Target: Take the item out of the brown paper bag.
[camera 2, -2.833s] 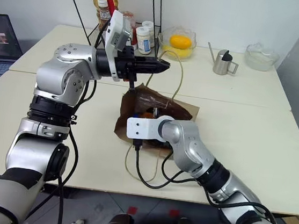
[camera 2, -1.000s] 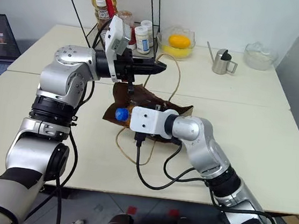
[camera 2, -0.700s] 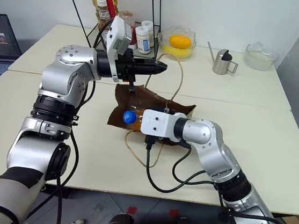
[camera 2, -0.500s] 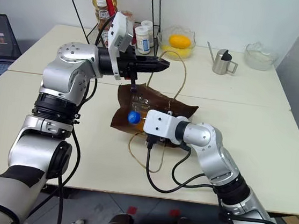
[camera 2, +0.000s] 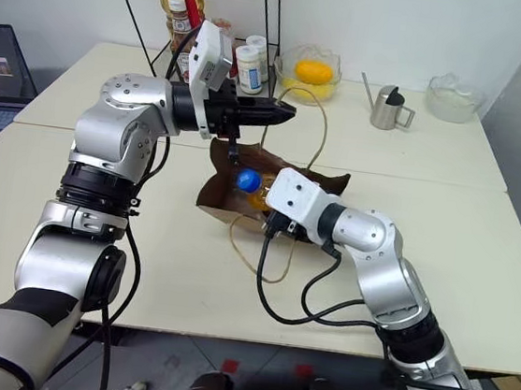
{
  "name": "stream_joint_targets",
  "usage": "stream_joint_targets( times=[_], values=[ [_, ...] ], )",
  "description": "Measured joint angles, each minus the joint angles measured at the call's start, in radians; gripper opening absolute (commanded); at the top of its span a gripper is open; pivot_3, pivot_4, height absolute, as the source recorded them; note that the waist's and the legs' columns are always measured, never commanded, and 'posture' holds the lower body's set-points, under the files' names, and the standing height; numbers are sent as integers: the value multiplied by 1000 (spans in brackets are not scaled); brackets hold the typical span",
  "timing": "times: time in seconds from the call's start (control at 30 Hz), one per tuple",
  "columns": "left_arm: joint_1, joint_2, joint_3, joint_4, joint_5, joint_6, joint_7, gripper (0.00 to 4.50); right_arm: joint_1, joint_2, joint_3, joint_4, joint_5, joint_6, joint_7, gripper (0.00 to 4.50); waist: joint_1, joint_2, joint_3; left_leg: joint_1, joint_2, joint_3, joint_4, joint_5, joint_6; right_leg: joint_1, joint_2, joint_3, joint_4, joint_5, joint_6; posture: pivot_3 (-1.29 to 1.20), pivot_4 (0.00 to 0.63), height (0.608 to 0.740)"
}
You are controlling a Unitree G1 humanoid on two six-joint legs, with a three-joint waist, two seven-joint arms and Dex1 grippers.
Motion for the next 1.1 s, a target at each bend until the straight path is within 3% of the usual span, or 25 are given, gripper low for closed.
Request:
stream_joint_targets(
  times=[0.13, 0.43, 0.63, 0.73, 1.1],
  values=[
    [0, -7, 1, 1, 0, -12, 11, 0, 25, -9, -5, -41, 20, -15, -23, 2411, 0, 0, 0, 0, 0, 0, 0, 0, 0, 0, 0, 0, 0, 0, 0, 0, 150, 740],
    [-1, -10, 8, 38, 5, -39, 32, 0, 132, -109, -28, -94, 46, -321, -37, 2411, 0, 0, 0, 0, 0, 0, 0, 0, 0, 0, 0, 0, -1, 0, 0, 0, 150, 740],
    [-2, -10, 8, 45, 8, -46, 33, 0, 158, -118, -88, -144, 93, -400, -43, 2411, 1, -1, 0, 0, 0, 0, 0, 0, 0, 0, 0, 0, 0, 0, 0, 0, 150, 740],
    [-4, -13, 8, 61, 14, -61, 33, 0, 157, -113, -128, -183, 129, -368, -47, 2411, 1, -1, 0, 0, 0, 0, 0, 0, 0, 0, 0, 0, 0, 0, 0, 0, 150, 740],
    [-14, -30, 8, 136, 40, -114, 36, 0, 56, -115, -363, -391, 300, 22, -142, 2410, 2, 0, 0, 0, 0, 0, 0, 0, 0, 0, 0, 0, 0, 0, 0, 0, 150, 740]
  ],
)
